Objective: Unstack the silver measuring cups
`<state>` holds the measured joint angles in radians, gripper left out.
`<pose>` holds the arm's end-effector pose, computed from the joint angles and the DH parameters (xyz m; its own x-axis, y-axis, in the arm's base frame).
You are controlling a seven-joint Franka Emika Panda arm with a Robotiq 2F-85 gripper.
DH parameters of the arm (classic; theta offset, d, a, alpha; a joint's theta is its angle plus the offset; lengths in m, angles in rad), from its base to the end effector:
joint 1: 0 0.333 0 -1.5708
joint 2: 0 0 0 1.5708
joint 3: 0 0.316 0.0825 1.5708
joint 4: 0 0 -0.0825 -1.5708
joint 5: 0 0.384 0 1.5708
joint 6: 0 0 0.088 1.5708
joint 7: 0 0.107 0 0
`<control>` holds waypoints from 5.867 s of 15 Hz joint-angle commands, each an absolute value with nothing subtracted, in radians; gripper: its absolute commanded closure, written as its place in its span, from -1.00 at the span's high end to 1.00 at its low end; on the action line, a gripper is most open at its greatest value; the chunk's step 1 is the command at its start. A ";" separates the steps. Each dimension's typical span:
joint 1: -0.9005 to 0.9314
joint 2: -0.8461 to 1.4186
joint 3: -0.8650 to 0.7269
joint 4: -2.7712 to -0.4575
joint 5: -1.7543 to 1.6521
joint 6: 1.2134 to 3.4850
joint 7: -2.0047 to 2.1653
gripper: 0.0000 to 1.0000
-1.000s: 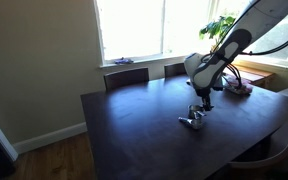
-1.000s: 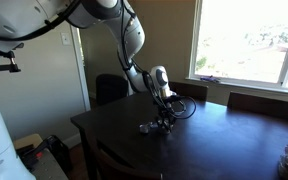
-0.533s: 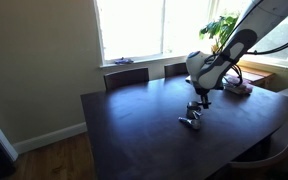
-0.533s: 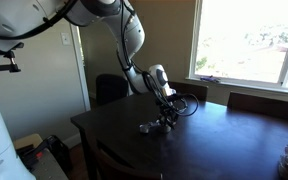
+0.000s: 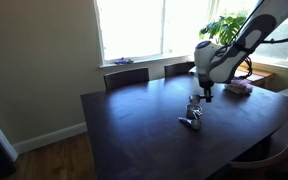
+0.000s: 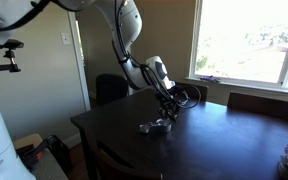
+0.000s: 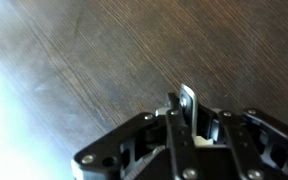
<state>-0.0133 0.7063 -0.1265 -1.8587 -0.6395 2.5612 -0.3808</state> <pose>0.6277 -0.0764 0.1364 0.6922 0.6704 -0.2673 0.7202 -0.6180 0.3152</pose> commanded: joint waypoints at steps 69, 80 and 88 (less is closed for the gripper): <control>-0.075 0.619 -0.021 -1.937 -0.042 2.419 -0.081 1.00; -0.057 0.683 -0.019 -1.898 0.025 2.446 0.017 1.00; -0.057 0.717 -0.021 -1.857 0.025 2.460 0.009 1.00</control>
<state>-0.0590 0.7161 -0.0178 -1.8590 0.0216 2.4618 0.0115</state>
